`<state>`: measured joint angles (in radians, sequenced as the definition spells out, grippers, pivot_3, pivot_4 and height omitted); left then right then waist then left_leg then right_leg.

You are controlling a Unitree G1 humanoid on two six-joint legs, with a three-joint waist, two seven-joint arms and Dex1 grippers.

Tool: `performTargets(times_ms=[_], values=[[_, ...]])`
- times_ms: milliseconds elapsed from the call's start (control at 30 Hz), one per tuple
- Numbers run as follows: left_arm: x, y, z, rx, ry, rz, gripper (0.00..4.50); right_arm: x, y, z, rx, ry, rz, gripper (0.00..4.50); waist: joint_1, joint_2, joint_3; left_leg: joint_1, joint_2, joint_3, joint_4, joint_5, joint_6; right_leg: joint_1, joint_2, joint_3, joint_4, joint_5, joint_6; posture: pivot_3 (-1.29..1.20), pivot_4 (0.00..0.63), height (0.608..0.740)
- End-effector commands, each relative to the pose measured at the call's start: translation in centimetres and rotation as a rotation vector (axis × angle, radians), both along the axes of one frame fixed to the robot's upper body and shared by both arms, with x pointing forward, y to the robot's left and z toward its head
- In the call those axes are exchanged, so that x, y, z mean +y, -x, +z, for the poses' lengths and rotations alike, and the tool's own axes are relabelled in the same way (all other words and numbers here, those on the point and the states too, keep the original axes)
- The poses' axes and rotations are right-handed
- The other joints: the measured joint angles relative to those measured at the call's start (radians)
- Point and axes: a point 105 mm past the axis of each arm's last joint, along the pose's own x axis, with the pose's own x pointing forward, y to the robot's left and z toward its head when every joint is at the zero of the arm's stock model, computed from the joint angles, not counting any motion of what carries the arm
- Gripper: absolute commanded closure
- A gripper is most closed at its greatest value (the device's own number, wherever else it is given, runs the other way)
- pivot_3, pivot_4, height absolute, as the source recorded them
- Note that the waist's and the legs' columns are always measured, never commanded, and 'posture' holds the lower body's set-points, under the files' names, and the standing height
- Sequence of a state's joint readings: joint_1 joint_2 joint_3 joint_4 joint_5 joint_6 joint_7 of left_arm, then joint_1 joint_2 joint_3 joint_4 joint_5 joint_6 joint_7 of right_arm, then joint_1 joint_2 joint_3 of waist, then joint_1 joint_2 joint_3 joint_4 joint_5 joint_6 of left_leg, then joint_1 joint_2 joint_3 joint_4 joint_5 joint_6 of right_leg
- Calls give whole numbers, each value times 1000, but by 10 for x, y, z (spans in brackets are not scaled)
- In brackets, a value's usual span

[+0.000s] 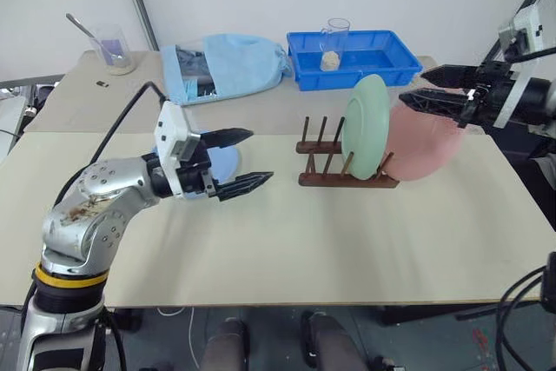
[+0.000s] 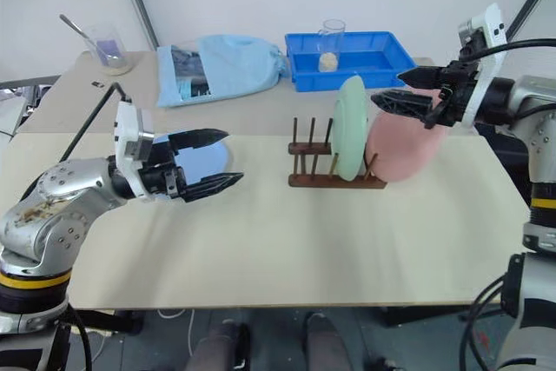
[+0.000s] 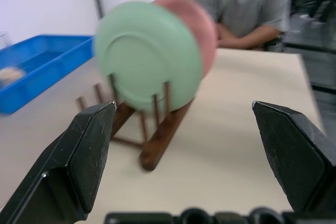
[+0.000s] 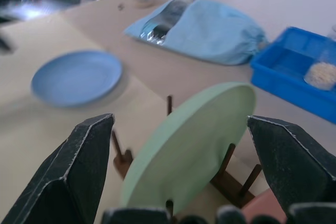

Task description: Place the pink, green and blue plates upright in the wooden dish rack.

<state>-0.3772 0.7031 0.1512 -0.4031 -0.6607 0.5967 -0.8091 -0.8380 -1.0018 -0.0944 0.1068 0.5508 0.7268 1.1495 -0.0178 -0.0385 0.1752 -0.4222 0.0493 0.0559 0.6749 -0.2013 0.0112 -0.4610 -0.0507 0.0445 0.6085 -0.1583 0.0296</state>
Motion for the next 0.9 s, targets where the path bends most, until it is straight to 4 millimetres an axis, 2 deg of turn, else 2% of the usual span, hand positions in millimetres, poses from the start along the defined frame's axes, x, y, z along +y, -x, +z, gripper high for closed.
performTargets(times_ms=[33, 133, 200, 300, 400, 533, 767, 867, 900], values=[[29, 1, 5, -49, 13, 202, 0, 20, 24, 9, -100, 106, 139, 39, -3, 0, 0, 0, 0, 0, 0, 0, 0, 0, 0, 0, 0, 0, 0, 0, 150, 720], [73, -5, -1, -87, 58, 528, 0, 39, 35, 3, -147, 171, 227, 39, -6, 0, 0, 1, 1, 1, 0, 0, 0, -1, 0, 0, 1, 0, 0, 0, 150, 720], [98, -5, -15, -33, 113, 706, 0, 50, 37, 0, -168, 183, 263, 39, -3, 0, 0, 1, 0, 1, 1, 0, 0, 0, -1, -1, 1, 0, 0, 0, 150, 720], [124, -4, -41, 81, 180, 912, 0, 60, 37, -6, -166, 187, 308, 39, 0, -1, 0, 3, 0, 1, 1, -1, -3, 1, -3, -3, 1, 0, 0, 0, 150, 720], [139, -10, -64, 197, 244, 1079, 0, 67, 35, -12, -143, 186, 346, 39, 9, -1, 1, 2, -1, 3, 2, -4, -7, 1, -5, -4, 1, 0, 0, 0, 150, 720], [134, -26, -86, 325, 276, 1119, 0, 77, 32, -15, -152, 194, 382, 39, 15, -2, 0, 0, -1, 3, 3, -4, -7, 1, -6, -4, 1, 1, 1, 0, 150, 720], [117, -59, -105, 519, 356, 1097, 0, 84, 33, -17, -161, 213, 410, 39, 14, -2, 0, -1, -1, 3, 1, 0, -1, 1, -6, -5, 0, 0, 0, 0, 150, 720], [116, -65, -116, 610, 339, 1129, 830, 86, 35, -18, -161, 218, 415, 0, 10, -3, 1, -1, -1, 3, 1, 0, -1, 1, -6, -5, 0, 0, 1, 0, 150, 720], [116, -66, -118, 625, 333, 1139, 1288, 86, 35, -18, -162, 220, 416, 0, 9, -3, 1, -1, -1, 2, 1, 0, 0, 1, -6, -5, 0, 0, 1, 0, 150, 720]])
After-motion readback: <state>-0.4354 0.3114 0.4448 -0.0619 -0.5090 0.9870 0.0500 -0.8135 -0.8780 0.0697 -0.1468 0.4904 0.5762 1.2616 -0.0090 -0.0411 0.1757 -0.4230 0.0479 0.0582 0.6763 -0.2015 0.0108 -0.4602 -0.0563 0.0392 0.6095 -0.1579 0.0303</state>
